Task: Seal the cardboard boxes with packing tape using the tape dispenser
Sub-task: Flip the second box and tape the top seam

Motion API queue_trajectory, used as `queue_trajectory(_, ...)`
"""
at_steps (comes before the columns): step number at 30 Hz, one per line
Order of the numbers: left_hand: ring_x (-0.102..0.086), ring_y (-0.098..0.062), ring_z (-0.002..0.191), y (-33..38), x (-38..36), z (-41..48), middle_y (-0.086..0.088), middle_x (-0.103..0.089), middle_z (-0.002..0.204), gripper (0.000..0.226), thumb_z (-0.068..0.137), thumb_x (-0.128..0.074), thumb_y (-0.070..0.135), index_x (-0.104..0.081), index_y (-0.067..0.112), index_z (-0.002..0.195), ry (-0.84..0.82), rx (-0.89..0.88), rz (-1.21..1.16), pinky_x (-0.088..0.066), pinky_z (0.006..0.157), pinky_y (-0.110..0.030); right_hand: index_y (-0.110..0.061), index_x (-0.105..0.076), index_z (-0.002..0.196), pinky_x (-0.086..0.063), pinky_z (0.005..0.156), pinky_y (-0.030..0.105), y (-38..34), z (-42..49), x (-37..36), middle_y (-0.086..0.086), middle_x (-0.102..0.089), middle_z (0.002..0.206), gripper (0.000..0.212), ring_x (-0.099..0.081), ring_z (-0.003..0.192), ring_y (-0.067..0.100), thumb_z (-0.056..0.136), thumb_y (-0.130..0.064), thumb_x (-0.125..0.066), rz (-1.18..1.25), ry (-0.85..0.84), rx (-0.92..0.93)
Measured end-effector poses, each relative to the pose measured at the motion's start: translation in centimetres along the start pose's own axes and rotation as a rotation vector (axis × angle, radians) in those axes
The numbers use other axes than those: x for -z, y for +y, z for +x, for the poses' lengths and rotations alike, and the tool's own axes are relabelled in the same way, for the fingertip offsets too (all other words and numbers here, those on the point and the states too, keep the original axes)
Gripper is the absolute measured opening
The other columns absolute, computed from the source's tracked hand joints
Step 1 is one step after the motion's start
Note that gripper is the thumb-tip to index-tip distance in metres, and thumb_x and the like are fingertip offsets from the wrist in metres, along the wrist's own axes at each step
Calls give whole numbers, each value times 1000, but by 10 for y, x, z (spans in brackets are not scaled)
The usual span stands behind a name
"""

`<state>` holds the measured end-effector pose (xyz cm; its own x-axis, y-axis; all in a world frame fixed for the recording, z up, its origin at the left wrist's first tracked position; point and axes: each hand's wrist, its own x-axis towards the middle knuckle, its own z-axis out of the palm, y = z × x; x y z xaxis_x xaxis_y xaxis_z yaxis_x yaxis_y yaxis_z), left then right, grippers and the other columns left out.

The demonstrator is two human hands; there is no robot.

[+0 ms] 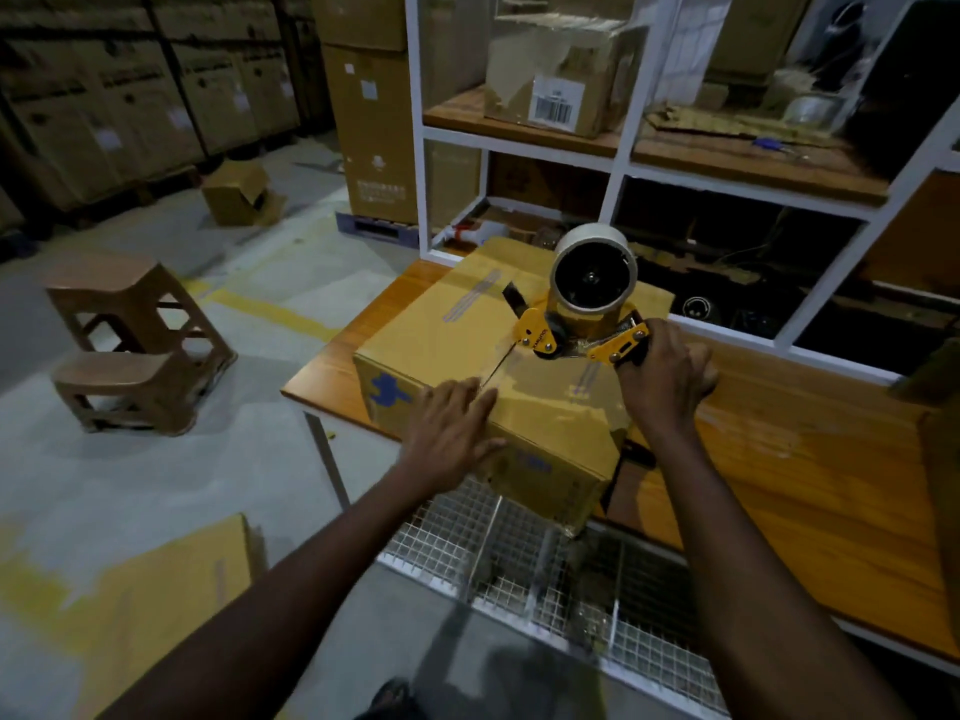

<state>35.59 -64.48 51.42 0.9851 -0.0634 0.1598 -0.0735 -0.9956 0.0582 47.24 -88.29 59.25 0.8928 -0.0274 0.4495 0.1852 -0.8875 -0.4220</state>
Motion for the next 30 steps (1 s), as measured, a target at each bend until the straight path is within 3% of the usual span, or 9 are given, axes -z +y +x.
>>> queue_trajectory(6,-36,-32,141,-109,6,12,-4,-30,160,81,93,-7,73,-29,25,154,-104,-54,129,-34,105,-58,-24,-52,118,-28,91,49,-20,-12,1,3,-54,116,34,-41,105,33,86,-29,-63,-66,20,26)
queue_trajectory(11,-26,-31,146,-171,15,29,-3,-9,165,83,94,-40,64,-13,19,158,-120,0,122,-34,110,-51,-24,-52,120,-27,86,45,-52,-16,-13,3,-55,119,34,-42,105,33,87,-26,-63,-50,30,12)
queue_trajectory(14,-33,-34,142,-176,9,28,-9,-3,165,85,95,-54,48,-11,10,158,-84,44,-72,-41,105,-47,-26,-51,118,-26,86,44,-73,-15,-23,1,-56,120,34,-43,107,32,87,-26,-64,-63,45,9)
queue_trajectory(17,-46,-41,130,-153,-3,21,-18,-9,163,83,94,-61,35,-16,2,155,35,76,-214,-50,96,-47,-27,-52,114,-27,84,43,-94,-13,-34,-1,-57,116,31,-44,105,30,85,-26,-64,-65,58,1)
queue_trajectory(22,-40,-31,137,-111,-10,23,-13,-16,163,85,92,-60,49,-19,8,155,49,92,-396,-42,104,-42,-25,-53,114,-28,84,44,-114,-14,-47,0,-57,117,30,-43,106,31,85,-25,-63,-82,82,-44)
queue_trajectory(24,-40,-26,138,-105,-7,24,-8,-29,159,77,91,-61,46,-30,13,153,50,93,-528,-40,107,-39,-24,-53,116,-28,86,45,-117,-18,-49,1,-57,119,31,-42,108,32,87,-24,-62,-90,77,-74)
queue_trajectory(26,-53,-25,127,-106,0,25,-6,-49,147,62,93,-60,37,-42,15,148,79,105,-724,-47,100,-38,-23,-52,118,-27,87,44,-118,-20,-50,2,-56,120,32,-42,108,31,87,-24,-62,-95,73,-95)
queue_trajectory(30,-60,-24,112,-110,25,30,-8,-58,134,47,102,-49,25,-40,20,148,199,313,-1165,-47,90,-34,-23,-52,117,-28,88,45,-117,-23,-47,2,-56,119,32,-42,108,32,87,-23,-63,-96,94,-112)
